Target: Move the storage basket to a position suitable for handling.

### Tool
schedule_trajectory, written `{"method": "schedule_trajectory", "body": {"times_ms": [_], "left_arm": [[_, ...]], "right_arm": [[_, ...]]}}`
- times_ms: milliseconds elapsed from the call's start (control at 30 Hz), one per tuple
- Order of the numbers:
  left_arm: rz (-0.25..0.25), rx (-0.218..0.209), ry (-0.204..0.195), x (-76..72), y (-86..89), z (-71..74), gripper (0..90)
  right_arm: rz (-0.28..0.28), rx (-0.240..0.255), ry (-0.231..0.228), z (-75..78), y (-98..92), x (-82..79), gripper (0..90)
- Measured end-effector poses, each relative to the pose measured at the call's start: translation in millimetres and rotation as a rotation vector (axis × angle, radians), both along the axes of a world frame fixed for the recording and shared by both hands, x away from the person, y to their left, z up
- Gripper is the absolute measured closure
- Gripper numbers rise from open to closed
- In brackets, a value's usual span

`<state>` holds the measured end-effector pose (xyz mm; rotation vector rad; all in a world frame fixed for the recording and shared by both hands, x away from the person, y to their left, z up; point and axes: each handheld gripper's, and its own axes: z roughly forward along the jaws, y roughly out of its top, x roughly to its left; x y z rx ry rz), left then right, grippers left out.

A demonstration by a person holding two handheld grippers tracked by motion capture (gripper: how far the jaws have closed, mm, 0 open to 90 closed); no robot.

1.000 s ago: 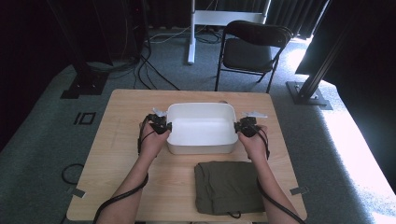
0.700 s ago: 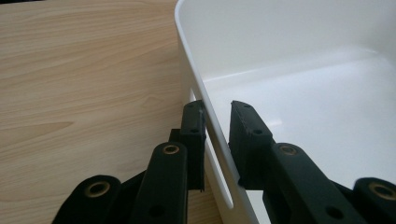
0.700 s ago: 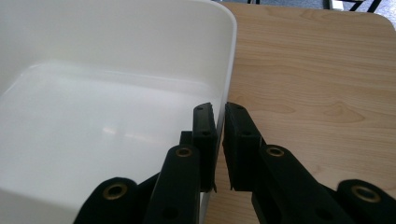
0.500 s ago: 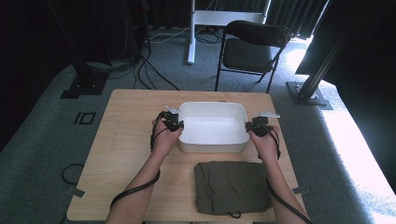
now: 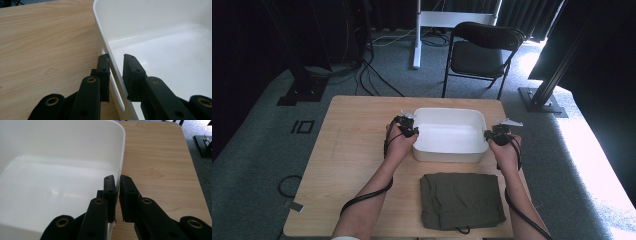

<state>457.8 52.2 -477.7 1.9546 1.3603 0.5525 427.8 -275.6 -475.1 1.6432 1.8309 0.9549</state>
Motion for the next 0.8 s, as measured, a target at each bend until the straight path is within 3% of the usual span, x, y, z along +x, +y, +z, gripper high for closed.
{"method": "schedule_trajectory", "body": {"times_ms": [500,800], "left_arm": [[-0.01,-0.007,0.007,12.4,-15.7,0.3,76.5],[0.0,0.002,0.009,17.0,-12.1,1.2,75.9]], "right_arm": [[-0.024,0.011,0.013,1.6,-17.7,14.1,85.1],[-0.02,0.005,0.011,1.3,-12.5,25.9,85.5]]}}
